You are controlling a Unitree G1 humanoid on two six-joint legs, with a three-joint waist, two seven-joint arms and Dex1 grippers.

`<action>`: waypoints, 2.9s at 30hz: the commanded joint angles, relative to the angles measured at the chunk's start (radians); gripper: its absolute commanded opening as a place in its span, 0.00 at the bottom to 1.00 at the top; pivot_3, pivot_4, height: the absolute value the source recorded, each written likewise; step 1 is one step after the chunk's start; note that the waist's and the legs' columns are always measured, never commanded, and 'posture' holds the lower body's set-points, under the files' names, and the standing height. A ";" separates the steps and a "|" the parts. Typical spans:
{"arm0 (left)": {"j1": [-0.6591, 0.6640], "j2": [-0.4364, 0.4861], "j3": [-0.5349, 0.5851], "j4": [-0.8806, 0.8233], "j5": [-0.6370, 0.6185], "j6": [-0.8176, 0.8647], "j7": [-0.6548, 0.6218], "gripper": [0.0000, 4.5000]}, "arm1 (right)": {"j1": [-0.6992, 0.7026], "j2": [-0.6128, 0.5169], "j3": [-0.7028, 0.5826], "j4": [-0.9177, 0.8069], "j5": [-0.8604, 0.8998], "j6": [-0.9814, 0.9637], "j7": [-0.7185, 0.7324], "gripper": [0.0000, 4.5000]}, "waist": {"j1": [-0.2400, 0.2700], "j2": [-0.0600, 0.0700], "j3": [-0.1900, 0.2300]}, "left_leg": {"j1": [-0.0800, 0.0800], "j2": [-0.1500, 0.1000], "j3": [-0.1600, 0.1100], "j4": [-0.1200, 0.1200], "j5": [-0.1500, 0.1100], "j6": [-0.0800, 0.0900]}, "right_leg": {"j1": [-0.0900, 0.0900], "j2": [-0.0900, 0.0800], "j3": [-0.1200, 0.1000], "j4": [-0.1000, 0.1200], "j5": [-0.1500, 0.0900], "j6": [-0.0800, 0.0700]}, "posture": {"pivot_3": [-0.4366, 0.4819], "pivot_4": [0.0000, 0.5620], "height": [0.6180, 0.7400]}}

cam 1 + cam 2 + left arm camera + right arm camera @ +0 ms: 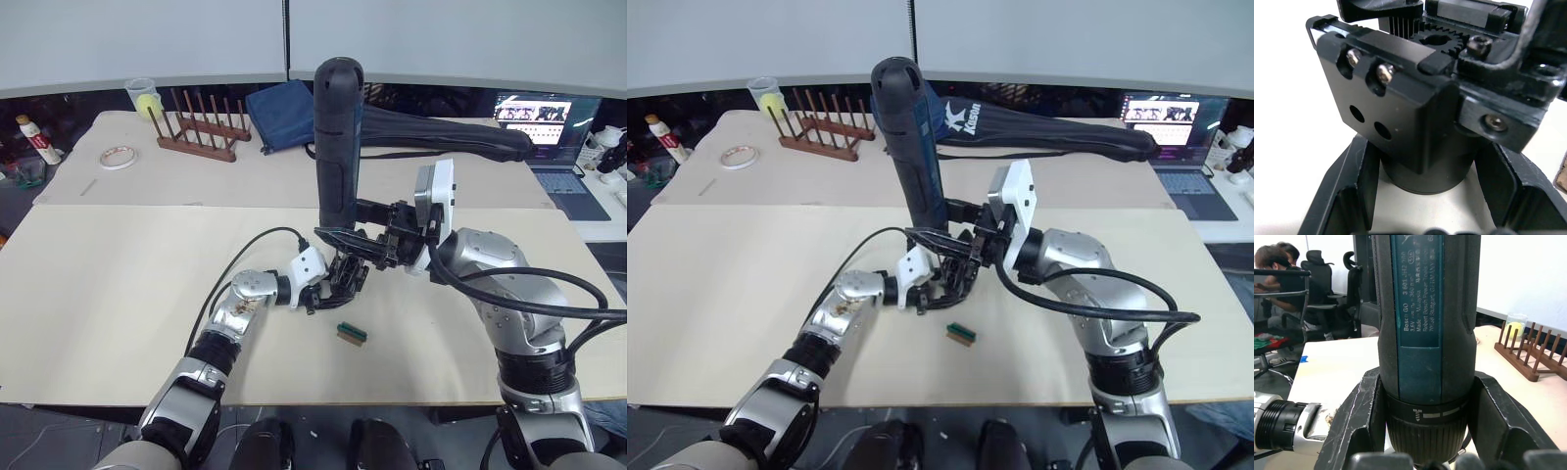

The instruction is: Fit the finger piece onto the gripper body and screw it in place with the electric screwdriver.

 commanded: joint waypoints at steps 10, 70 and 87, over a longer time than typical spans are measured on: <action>0.001 -0.002 0.009 -0.048 -0.010 -0.003 0.004 0.51 | -0.007 0.013 -0.013 -0.023 0.005 -0.051 0.014 0.43 | 0.000 0.000 0.000 | 0.000 0.000 0.000 0.000 0.000 0.000 | 0.000 0.000 0.000 0.000 0.000 0.000 | 0.48 0.27 1.00; 0.002 0.003 0.011 -0.052 -0.010 -0.002 0.005 0.51 | 0.006 0.009 0.010 -0.002 -0.049 -0.122 0.068 0.43 | -0.003 0.000 0.000 | 0.000 0.000 0.000 0.000 0.000 0.000 | 0.000 0.000 0.000 0.000 0.000 0.000 | 0.48 0.27 1.00; 0.000 0.002 0.011 -0.050 -0.010 -0.003 0.003 0.51 | -0.014 -0.005 -0.002 0.004 -0.043 -0.128 0.074 0.43 | -0.003 0.000 0.000 | 0.000 0.000 0.000 0.000 0.000 0.000 | 0.000 0.000 0.000 0.000 0.000 0.000 | 0.48 0.27 1.00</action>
